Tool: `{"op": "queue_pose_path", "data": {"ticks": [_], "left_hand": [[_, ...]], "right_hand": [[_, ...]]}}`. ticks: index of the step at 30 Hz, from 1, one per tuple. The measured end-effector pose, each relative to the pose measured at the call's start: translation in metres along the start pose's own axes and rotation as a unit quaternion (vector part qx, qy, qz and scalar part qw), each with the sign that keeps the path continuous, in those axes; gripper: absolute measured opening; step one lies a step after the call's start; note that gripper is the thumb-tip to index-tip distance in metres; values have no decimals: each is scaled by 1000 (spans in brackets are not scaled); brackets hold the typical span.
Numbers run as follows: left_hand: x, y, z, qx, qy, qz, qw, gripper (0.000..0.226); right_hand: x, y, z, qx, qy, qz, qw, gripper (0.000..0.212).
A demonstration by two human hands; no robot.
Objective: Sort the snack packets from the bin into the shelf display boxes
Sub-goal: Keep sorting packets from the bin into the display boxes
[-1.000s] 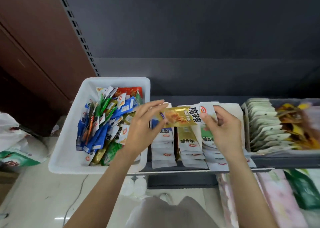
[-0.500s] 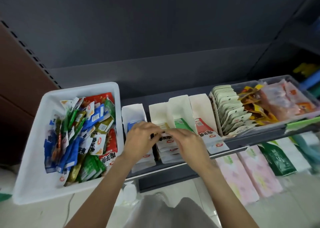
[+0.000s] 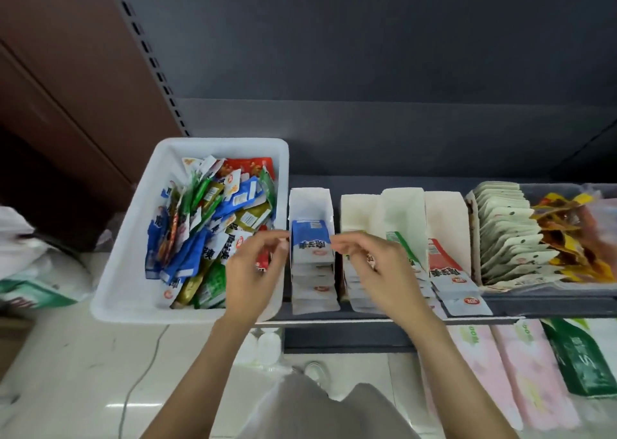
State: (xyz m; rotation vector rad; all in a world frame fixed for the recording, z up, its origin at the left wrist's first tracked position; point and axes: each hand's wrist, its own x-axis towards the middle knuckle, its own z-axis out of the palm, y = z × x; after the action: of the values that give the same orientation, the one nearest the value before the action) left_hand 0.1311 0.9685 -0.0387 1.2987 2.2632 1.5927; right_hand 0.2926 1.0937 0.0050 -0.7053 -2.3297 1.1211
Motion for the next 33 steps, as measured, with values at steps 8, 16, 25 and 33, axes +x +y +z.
{"op": "queue_pose_path", "data": {"ticks": [8,16,25,33], "left_hand": [[-2,-76,-80,285,55,-178,940,35],[13,-90,-93,373,-68,-261,888,42],[17,-99,-100,346,-79,-282,891,35],[19,-24,-87,-250,22,-388,887,38]], "right_hand": [[79,-39,122,-165,-163,-122,965,26],[115,-26,204,-286,-263,-135,912,40],[118,-33,235,-62,-145,187,970,32],[87,-43,136,145,-58,169,973,22]]}}
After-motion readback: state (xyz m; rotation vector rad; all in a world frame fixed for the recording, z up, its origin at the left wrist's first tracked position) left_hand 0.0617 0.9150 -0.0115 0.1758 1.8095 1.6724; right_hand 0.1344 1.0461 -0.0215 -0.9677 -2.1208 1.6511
